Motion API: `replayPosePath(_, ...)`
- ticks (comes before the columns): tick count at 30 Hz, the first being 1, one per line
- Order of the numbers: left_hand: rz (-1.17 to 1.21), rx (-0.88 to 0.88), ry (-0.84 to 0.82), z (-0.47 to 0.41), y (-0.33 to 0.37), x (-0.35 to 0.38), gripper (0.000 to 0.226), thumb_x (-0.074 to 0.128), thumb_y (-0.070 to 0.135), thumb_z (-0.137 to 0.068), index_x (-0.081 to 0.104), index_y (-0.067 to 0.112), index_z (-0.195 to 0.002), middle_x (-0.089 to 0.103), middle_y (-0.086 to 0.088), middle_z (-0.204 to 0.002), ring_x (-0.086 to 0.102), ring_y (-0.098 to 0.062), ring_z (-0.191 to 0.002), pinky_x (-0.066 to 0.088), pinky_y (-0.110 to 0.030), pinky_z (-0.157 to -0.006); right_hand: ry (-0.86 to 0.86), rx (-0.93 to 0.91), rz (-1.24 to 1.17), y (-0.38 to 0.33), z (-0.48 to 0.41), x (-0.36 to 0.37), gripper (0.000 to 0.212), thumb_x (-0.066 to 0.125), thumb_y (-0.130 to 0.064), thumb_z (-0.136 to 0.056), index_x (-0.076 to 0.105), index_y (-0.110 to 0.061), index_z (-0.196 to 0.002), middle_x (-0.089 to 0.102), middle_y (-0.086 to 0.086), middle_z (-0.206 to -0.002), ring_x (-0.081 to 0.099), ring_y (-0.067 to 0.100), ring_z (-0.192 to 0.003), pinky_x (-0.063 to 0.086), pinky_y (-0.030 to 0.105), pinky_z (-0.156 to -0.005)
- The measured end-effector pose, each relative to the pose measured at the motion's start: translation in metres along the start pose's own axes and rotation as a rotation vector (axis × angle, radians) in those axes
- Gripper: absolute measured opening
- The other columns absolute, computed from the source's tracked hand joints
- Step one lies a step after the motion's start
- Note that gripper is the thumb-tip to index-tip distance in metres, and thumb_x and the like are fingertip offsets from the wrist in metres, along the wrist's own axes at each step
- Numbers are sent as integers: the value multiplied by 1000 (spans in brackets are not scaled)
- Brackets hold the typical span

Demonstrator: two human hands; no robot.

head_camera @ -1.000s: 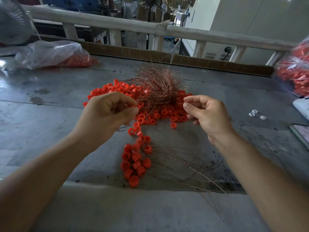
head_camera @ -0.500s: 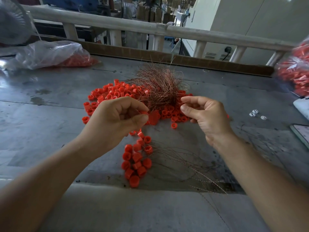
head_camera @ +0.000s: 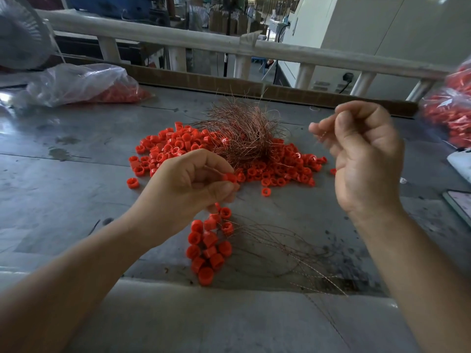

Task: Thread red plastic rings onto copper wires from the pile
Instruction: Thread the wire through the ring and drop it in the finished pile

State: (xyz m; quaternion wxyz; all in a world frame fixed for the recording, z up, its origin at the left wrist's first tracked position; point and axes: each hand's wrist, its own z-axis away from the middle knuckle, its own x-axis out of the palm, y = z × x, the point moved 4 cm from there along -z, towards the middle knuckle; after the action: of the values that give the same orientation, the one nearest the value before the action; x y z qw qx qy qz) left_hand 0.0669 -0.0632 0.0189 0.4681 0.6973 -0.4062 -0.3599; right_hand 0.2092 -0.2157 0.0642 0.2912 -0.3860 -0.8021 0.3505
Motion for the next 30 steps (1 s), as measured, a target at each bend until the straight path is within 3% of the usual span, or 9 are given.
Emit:
replayPosePath(5, 58, 12, 0, 0, 2, 0, 21, 66, 15, -62, 63, 12, -82, 69, -15, -82, 67, -12, -64, 52, -19, -55, -109, -247, 136, -22, 11, 12, 13, 50, -7, -90, 59, -15, -95, 59, -4, -76, 60, 10, -69, 51, 31, -70)
replayPosePath(8, 145, -19, -12, 0, 1, -1, 23, 70, 18, -57, 68, 15, -80, 70, -9, -79, 68, -16, -67, 52, -20, -57, -213, -462, 351, -32, 20, 20, 15, 51, -3, -90, 60, -10, -101, 53, 2, -86, 57, 14, -69, 49, 26, -66)
replayPosePath(10, 178, -34, -29, 0, 1, -1, 25, 71, 22, -53, 72, 22, -78, 71, -6, -80, 67, -18, -68, 52, -20, -58, -259, -508, 426, -33, 24, 23, 16, 55, -3, -88, 56, -14, -99, 55, 1, -85, 57, 16, -69, 48, 25, -65)
replayPosePath(15, 226, -50, -45, 0, 3, 1, 27, 73, 21, -50, 73, 22, -77, 73, -3, -80, 69, -15, -72, 53, -19, -60, -418, -438, 554, -19, 32, 37, 16, 65, -8, -81, 61, -17, -93, 55, -6, -80, 53, 2, -75, 39, 12, -68)
replayPosePath(22, 292, -47, -63, 2, 6, 3, 23, 67, 4, -56, 73, 16, -74, 72, -4, -76, 69, -12, -68, 51, -16, -57, -464, -289, 646, -5, 39, 43, 5, 69, -13, -75, 69, -9, -77, 55, -9, -73, 55, 7, -68, 40, 9, -62)
replayPosePath(30, 262, -39, -92, 3, 8, 3, 27, 77, 9, -51, 74, 19, -76, 72, -3, -76, 70, -13, -71, 53, -18, -61, -488, -274, 694, 0, 43, 46, 3, 69, -11, -75, 69, -8, -74, 55, -6, -72, 51, 3, -67, 37, 6, -65)
